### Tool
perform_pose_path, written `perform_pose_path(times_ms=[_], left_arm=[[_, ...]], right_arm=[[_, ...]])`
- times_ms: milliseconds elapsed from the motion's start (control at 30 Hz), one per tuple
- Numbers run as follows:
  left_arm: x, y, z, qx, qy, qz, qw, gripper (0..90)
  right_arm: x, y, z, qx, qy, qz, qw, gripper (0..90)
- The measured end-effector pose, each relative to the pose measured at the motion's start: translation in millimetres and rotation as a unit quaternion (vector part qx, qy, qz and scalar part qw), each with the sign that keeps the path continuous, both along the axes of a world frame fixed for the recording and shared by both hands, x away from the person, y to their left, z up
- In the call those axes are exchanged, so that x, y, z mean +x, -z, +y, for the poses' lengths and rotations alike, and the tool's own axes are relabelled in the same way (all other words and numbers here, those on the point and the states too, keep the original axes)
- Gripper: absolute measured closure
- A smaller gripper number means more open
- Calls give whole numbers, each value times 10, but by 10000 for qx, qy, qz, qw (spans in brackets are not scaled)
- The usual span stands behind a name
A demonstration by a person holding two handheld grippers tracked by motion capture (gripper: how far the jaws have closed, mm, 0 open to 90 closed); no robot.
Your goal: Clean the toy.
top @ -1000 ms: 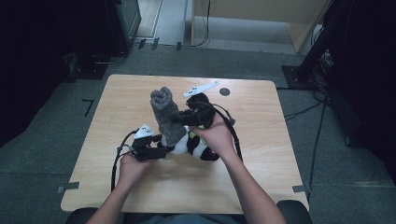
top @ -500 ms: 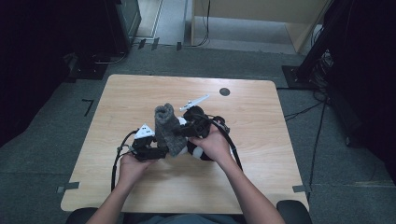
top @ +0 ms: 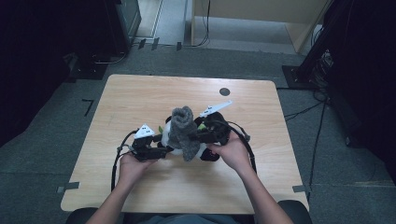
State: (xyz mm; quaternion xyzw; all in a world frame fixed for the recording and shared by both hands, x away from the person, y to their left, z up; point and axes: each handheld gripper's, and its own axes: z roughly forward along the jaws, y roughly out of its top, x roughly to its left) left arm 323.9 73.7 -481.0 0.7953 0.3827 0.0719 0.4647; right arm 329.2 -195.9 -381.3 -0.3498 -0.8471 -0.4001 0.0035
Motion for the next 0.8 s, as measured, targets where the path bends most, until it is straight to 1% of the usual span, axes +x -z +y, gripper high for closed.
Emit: perform_pose_path(times_ms=[200, 267, 333, 400, 567, 800], left_arm=[[2, 1, -1, -11, -19, -1, 10000, 308], [3, 2, -1, -19, -20, 0, 10000, 308], [0, -1, -3, -19, -23, 0, 10000, 308], [-2, -2, -5, -30, -25, 11, 10000, 309], [-2, -2, -10, -38, -21, 14, 10000, 311], [-3, -6, -13, -19, -19, 22, 10000, 313]], right_arm=[[-84, -42, -268, -73, 170, -105, 9998, 787], [-98, -31, -352, -50, 230, -97, 9997, 786], [-111, -21, -421, -21, 306, -36, 9995, 785], [-116, -5, -500, -2, 369, -39, 9993, 784], [-121, 9, -610, -8, 436, -115, 9990, 777], [-131, -7, -701, -13, 532, -104, 9985, 777]])
